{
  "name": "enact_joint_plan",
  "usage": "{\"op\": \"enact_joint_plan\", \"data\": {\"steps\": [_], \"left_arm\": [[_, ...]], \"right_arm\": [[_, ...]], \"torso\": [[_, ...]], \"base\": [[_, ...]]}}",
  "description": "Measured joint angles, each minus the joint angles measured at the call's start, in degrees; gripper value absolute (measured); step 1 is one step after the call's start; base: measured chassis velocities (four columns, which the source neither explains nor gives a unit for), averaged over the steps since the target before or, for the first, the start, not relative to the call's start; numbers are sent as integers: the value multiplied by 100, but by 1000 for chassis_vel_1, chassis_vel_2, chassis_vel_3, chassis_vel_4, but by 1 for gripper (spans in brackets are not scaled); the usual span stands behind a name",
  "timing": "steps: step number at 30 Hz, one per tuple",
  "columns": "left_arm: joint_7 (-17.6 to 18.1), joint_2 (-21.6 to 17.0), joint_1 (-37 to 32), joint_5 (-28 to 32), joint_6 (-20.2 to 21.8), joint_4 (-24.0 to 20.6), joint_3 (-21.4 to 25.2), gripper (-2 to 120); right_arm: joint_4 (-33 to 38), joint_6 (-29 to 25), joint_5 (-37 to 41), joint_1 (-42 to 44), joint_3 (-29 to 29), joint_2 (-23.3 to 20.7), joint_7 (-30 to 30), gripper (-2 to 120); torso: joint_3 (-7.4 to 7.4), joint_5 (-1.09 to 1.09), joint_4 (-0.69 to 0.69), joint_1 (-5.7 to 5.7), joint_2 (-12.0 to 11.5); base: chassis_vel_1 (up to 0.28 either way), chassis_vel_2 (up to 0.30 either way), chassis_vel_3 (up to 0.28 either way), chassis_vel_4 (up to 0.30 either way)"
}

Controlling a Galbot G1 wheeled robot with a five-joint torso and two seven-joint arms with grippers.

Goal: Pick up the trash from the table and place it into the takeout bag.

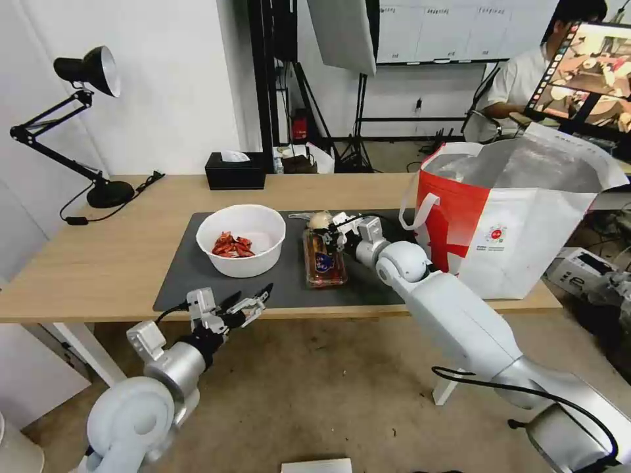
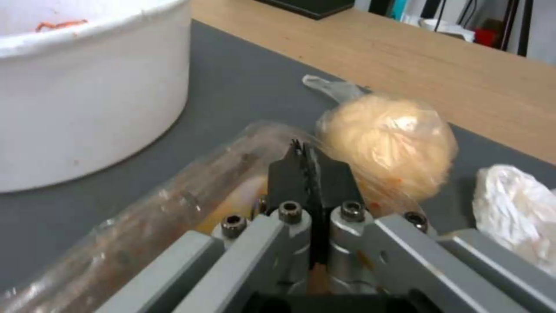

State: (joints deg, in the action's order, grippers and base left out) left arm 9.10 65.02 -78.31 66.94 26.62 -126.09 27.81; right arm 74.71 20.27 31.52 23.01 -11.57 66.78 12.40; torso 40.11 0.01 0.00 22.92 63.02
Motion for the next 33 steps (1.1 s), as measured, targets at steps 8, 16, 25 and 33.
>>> {"op": "enact_joint_plan", "data": {"steps": [8, 16, 25, 33], "left_arm": [[37, -23, 608, 89, 19, 483, -401, 100], [143, 244, 1202, 18, 73, 923, -771, 100], [176, 375, 1524, -95, 69, 1199, -1135, 100], [286, 535, 1838, -111, 49, 1478, -1469, 100]], "right_arm": [[21, 2, 30, 49, 55, -50, 93, 0], [155, -18, 218, 145, 96, -117, 39, 0], [352, -20, 275, 193, 105, -247, -2, 0], [389, -21, 288, 155, 90, -331, -14, 0]], "torso": [[0, 0, 0, 0, 0], [0, 0, 0, 0, 0], [0, 0, 0, 0, 0], [0, -1, 0, 0, 0]], "base": [[0, 0, 0, 0], [0, 0, 0, 0], [0, 0, 0, 0], [0, 0, 0, 0]]}}
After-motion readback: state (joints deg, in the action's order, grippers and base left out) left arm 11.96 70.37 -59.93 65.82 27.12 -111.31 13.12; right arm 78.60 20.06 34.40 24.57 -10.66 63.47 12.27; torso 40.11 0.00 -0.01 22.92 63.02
